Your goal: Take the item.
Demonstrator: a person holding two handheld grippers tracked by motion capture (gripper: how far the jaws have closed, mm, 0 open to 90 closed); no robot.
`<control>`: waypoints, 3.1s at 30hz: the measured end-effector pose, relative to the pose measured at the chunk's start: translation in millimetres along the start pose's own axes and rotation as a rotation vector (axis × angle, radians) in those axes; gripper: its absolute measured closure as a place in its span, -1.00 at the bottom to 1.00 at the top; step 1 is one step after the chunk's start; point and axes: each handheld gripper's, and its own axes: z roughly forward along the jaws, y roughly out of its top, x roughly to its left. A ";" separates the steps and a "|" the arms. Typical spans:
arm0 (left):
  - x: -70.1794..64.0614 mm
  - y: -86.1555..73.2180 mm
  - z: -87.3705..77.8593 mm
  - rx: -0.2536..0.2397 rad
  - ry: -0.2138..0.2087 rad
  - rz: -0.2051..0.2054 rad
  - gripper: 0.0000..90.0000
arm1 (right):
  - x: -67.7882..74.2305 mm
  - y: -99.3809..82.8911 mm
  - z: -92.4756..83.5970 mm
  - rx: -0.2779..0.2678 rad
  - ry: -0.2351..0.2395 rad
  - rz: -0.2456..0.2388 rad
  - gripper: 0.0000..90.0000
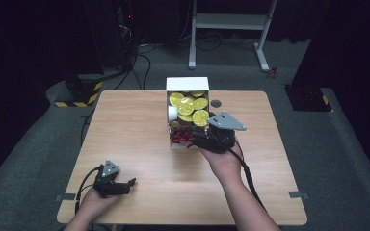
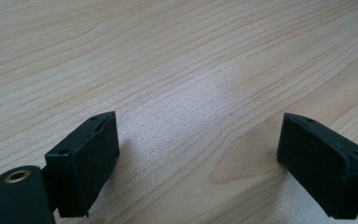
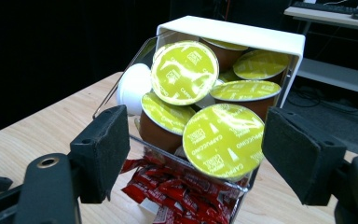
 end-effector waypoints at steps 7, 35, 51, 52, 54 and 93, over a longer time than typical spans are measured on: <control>0.4 0.4 0.3 -0.001 0.000 0.005 -0.71 | 4.4 8.1 10.9 0.016 -0.010 -0.015 -0.50; -0.3 0.6 0.9 -0.004 -0.011 0.000 -0.71 | 16.6 34.0 63.2 0.111 -0.060 -0.062 -0.51; -0.1 0.8 1.1 -0.006 -0.011 0.005 -0.71 | 16.1 36.6 74.2 0.161 -0.064 -0.046 -0.28; -0.1 0.8 1.1 -0.006 -0.011 0.005 -0.71 | 15.9 36.4 74.1 0.160 -0.063 -0.048 -0.27; -0.2 0.8 1.1 -0.006 -0.012 0.005 -0.71 | 16.2 36.0 74.1 0.163 -0.065 -0.047 -0.25; -0.4 0.6 0.8 -0.003 -0.011 0.005 -0.71 | 13.4 39.5 36.7 0.069 -0.033 -0.028 -0.13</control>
